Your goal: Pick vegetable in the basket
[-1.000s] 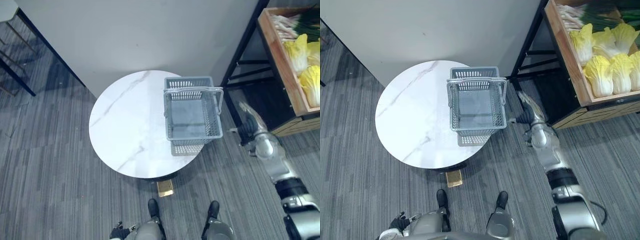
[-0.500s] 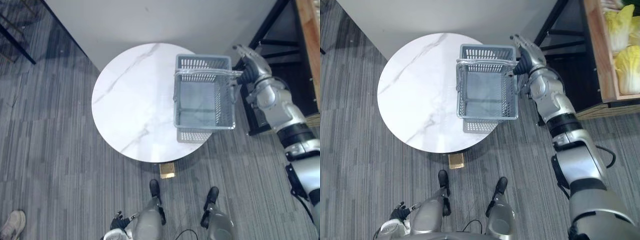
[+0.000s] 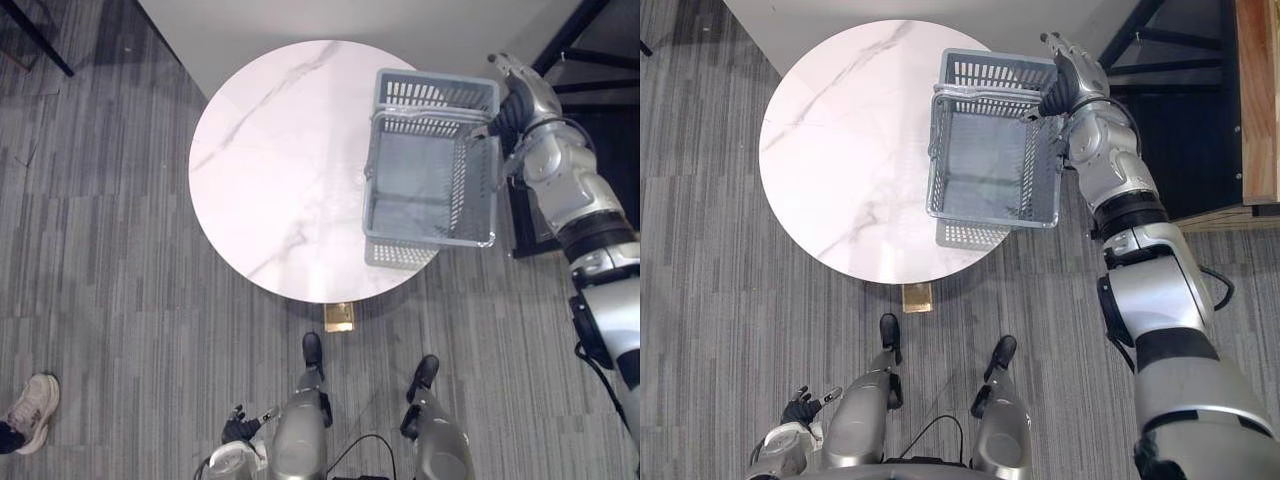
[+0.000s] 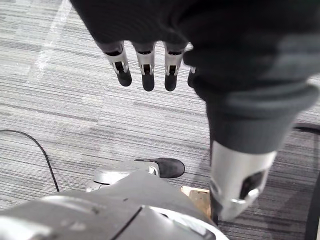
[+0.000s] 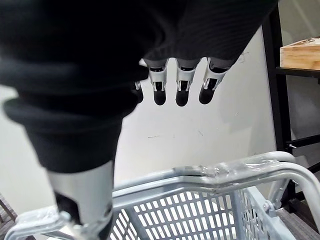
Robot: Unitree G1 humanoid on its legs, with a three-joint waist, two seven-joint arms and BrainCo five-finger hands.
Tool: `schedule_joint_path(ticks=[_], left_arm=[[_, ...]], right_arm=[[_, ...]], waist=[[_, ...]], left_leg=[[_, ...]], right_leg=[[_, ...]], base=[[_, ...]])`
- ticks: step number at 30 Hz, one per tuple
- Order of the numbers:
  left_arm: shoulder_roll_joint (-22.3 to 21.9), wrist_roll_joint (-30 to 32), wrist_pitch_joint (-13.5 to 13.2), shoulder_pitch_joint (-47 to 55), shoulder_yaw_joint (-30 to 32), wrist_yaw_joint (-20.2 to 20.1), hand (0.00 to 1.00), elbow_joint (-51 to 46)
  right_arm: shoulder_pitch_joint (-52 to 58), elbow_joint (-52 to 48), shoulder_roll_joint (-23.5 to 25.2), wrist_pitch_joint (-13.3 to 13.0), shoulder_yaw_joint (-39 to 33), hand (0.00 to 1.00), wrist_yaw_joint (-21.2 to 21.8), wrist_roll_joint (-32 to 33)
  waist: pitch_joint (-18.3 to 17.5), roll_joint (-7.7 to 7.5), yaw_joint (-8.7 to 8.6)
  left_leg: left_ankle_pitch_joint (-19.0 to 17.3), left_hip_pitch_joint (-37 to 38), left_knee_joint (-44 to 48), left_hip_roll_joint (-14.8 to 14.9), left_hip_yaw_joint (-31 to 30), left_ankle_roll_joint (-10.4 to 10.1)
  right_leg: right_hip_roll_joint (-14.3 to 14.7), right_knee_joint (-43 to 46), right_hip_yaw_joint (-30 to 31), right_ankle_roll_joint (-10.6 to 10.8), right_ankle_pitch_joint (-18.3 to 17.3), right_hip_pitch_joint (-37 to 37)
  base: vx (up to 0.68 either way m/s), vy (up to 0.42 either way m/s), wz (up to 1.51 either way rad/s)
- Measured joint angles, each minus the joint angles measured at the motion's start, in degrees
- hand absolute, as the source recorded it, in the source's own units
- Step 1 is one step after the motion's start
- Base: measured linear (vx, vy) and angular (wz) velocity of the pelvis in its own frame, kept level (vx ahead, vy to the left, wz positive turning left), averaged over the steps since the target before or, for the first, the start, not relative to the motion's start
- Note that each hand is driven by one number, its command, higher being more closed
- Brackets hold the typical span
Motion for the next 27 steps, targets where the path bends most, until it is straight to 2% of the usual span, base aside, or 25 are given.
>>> schedule_joint_path(ticks=[10, 18, 20, 25, 26, 27], left_arm=[[0.13, 0.00, 0.03, -0.54, -0.50, 1.02, 0.00, -0.02], [0.38, -0.01, -0.03, -2.87, -0.56, 2.01, 0.00, -0.51], [0.48, -0.01, -0.12, -2.87, -1.47, 2.10, 0.00, -1.28], [0.88, -0.03, -0.91, -2.89, -2.84, 2.15, 0.00, -1.48], [0.88, -0.03, -0.91, -3.07, -3.30, 2.16, 0.00, -1.66], [0.89, -0.03, -0.92, -3.13, -3.72, 2.16, 0.00, -1.68]], right_arm=[[-0.89, -0.01, 2.29, -0.02, 2.44, 0.00, 0.68, -0.02], [-2.29, 0.38, 2.74, -0.03, 2.45, 0.00, 0.75, -0.02], [-2.59, 2.63, 2.74, 0.03, 2.36, 0.00, 0.73, -0.02], [-5.15, 6.97, 2.56, 0.04, 1.41, 0.00, -0.44, 0.02], [-6.22, 8.55, 2.50, 0.04, -0.33, 0.00, -0.59, 0.02], [-6.48, 9.10, 2.31, 0.12, -0.76, 1.00, -0.88, 0.01]], waist=[[0.35, 0.01, 0.38], [2.46, -0.07, 0.65], [2.48, -0.05, 1.36], [2.50, 0.00, 1.36], [2.93, 0.52, 1.28], [3.25, 0.69, 1.33]], left_leg=[[1.43, -0.64, -1.38, 0.59, -0.27, -0.31], [2.72, -2.51, -1.40, 0.79, -1.78, -0.40], [2.81, -2.58, -1.41, 0.82, -1.84, -0.38], [3.39, -4.04, -1.45, 0.80, -2.42, -0.34], [3.77, -4.69, -1.47, 0.75, -2.94, -0.34], [3.85, -4.74, -1.48, 0.75, -3.04, -0.36]], right_leg=[[0.80, -0.14, -0.03, 0.00, -0.01, -0.96], [1.09, -0.14, -1.29, 0.00, -0.02, -1.89], [1.12, -0.14, -1.35, 0.00, -0.02, -1.90], [1.15, -0.13, -1.79, -0.01, -0.03, -2.93], [1.15, -0.14, -2.03, -0.01, -0.03, -3.28], [1.16, -0.13, -2.12, -0.01, -0.03, -3.27]], base=[[0.00, 0.000, 0.00], [-0.01, -0.006, 0.08], [-0.01, -0.004, 0.02], [-0.02, -0.005, 0.07], [-0.04, -0.008, 0.10], [-0.04, -0.008, 0.10]])
